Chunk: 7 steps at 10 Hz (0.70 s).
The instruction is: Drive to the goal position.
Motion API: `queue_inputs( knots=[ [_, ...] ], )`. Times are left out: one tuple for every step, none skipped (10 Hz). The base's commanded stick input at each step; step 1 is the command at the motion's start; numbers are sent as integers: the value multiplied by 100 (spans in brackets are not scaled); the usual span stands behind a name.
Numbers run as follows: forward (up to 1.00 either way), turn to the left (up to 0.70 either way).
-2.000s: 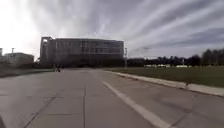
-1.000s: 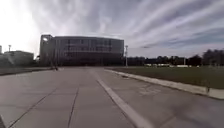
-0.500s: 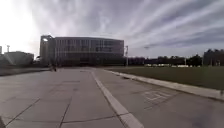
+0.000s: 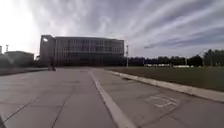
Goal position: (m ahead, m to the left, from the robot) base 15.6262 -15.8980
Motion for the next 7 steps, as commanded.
queue_inputs(
  knots=[
    [70, 0],
    [70, 0],
    [70, 0],
    [70, 0],
    [70, 0],
    [70, 0],
    [70, 0]
  ],
)
